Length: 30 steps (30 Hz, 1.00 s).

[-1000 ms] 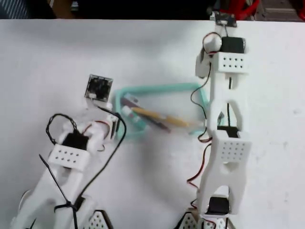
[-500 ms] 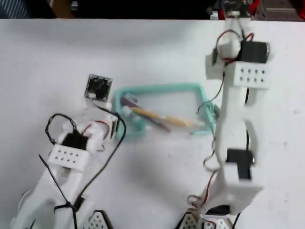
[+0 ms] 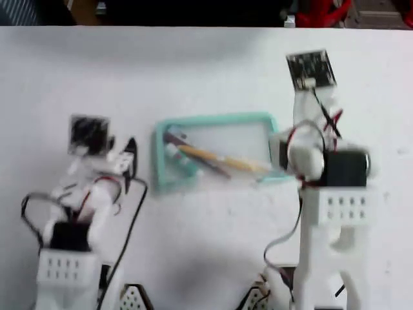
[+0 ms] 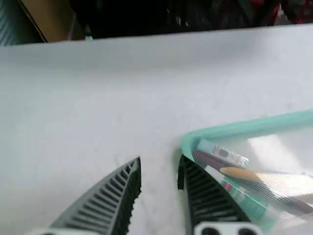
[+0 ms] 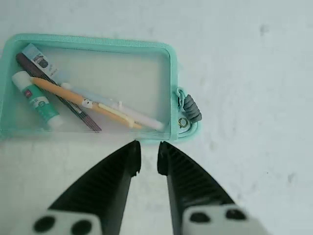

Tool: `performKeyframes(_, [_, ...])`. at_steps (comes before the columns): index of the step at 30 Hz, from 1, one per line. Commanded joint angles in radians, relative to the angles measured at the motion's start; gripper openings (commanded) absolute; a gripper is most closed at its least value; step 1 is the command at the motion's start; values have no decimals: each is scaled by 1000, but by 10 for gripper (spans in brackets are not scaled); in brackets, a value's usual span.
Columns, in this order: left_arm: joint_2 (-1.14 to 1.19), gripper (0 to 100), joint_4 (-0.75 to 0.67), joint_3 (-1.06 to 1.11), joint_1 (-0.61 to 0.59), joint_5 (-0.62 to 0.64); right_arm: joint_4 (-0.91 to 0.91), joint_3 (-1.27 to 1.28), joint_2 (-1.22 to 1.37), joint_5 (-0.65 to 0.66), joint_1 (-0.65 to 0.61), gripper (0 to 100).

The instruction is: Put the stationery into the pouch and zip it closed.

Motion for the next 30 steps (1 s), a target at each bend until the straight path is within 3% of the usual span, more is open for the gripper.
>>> performKeyframes(1, [-292,137,43,41,-21,-64,-22,78,-156,8,-10,36])
performKeyframes(5, [-506,135,127,77,-4,-129,-16,152,-289,8,-61,22])
performKeyframes(17, [-475,135,359,-104,-7,-137,-51,290,-751,8,-182,28])
performKeyframes(22, [-475,133,341,-71,-8,-164,-116,296,-974,8,-182,28])
performKeyframes(26, [-475,74,253,31,-8,-215,-234,431,-1142,8,-182,28])
performKeyframes(30, [-475,61,137,181,-8,-267,-338,640,-1107,8,-182,28])
